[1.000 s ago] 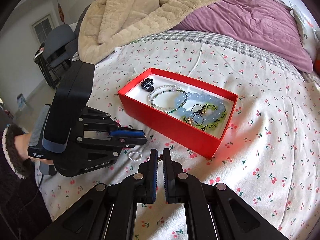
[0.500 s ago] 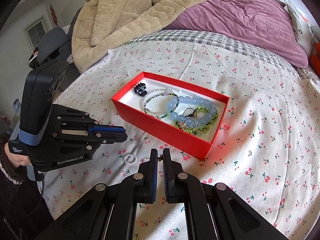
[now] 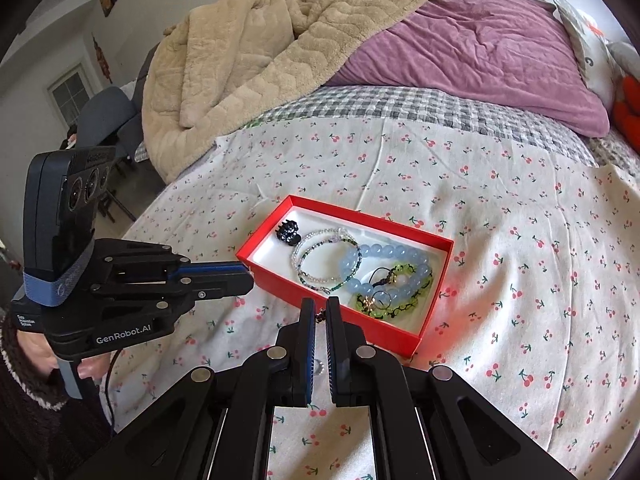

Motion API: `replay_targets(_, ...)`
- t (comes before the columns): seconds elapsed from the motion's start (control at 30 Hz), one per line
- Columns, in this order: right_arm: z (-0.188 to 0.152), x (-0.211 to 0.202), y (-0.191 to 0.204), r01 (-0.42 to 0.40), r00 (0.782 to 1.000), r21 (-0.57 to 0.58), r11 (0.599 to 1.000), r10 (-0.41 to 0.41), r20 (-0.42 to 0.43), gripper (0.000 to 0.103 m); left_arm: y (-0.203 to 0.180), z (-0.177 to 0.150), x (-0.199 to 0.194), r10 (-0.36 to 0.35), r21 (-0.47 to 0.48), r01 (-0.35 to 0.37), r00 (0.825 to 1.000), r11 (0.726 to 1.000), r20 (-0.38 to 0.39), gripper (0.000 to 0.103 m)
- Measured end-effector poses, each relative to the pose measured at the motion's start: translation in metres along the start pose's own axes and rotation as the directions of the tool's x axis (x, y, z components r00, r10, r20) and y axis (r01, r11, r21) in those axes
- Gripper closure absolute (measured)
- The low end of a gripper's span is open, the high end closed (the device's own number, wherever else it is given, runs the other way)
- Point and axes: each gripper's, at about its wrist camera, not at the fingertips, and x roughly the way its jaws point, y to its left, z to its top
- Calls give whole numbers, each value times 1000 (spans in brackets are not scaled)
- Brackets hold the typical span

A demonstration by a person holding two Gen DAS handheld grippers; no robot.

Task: Organize jewelry
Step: 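Carry the earring into the red box and open left tool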

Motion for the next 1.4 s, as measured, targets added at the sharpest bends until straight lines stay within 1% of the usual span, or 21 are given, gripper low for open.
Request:
replay_targets(0.13, 6, 4, 2, -11, 1000, 19, 1000, 11, -2, 98, 7, 9, -4, 0, -37, 0, 1000, 999, 7, 96)
replay_targets(0.3, 15, 11, 5, -42, 999, 53, 998, 42, -5, 98, 22, 16, 1, -2, -103, 0, 1000, 995, -24, 96)
replay_targets(0.53, 28, 30, 3, -75, 997, 129, 989, 78, -25, 98, 41, 20, 18, -16, -198, 3, 998, 980, -67, 96)
replay_targets(0.63, 31, 42, 1, -85, 995, 161, 983, 93, -45, 98, 43, 20, 27, -10, -201, -8, 996, 980, -92, 96)
replay_targets(0.8, 33, 61, -4, -75, 993, 202, 977, 92, -79, 98, 46, 22, 33, 1, -201, -23, 994, 979, -110, 96)
replay_targets(1.17, 35, 77, -14, -64, 992, 244, 968, 88, -89, 97, 53, 28, 40, 7, -207, -31, 993, 978, -117, 96)
replay_targets(1.2, 35, 77, -15, -62, 992, 250, 966, 87, -90, 96, 53, 29, 39, 6, -205, -30, 993, 978, -114, 96)
replay_targets(1.23, 35, 77, -17, -64, 992, 260, 963, 90, -89, 91, 52, 29, 38, 8, -201, -30, 994, 979, -110, 96)
replay_targets(1.3, 35, 75, -20, -76, 991, 276, 958, 104, -87, 86, 51, 29, 36, 16, -192, -36, 994, 981, -107, 91)
replay_targets(1.4, 35, 70, -20, -73, 992, 269, 960, 99, -83, 85, 48, 28, 33, 20, -183, -39, 994, 982, -106, 88)
